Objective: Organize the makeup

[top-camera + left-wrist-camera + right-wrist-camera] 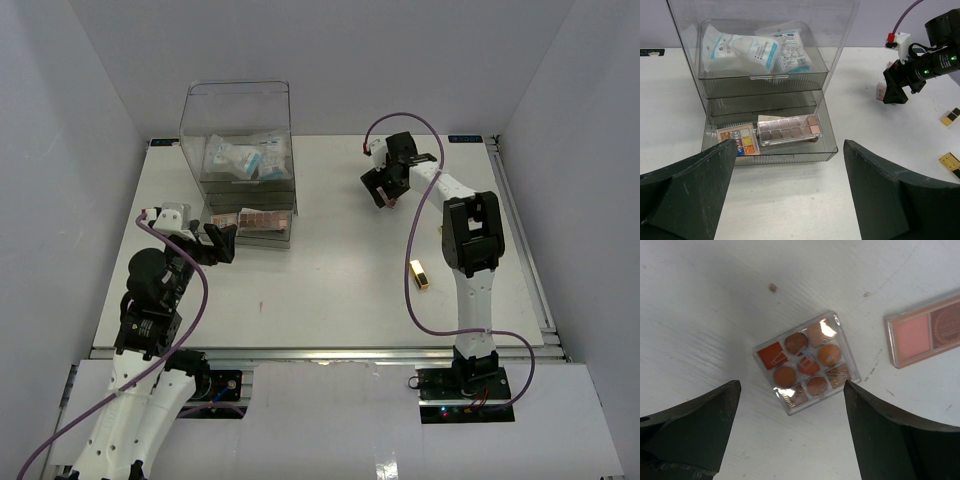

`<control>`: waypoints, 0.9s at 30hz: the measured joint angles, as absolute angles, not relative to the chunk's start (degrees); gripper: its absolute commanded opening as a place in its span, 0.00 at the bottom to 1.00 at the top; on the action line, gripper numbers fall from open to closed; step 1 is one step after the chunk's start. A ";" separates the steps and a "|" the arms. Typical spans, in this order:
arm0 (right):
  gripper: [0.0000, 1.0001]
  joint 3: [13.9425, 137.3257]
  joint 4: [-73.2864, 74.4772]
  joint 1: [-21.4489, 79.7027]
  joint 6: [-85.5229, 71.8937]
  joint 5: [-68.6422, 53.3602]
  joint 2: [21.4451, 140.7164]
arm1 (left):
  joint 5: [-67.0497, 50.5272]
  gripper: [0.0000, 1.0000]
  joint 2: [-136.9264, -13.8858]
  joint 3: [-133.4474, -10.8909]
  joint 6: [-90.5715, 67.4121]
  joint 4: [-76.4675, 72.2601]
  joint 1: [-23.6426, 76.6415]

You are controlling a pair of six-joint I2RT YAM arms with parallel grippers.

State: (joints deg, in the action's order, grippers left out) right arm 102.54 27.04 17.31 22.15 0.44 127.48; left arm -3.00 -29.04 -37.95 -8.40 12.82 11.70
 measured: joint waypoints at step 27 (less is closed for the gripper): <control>0.90 114.97 31.94 13.63 37.83 -9.09 136.27 | -3.27 0.98 -29.58 -37.95 -8.42 12.82 11.70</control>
State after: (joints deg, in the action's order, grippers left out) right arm 114.97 31.94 13.63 37.83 -9.09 136.27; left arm -3.27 -29.58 -37.95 -8.42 12.82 11.70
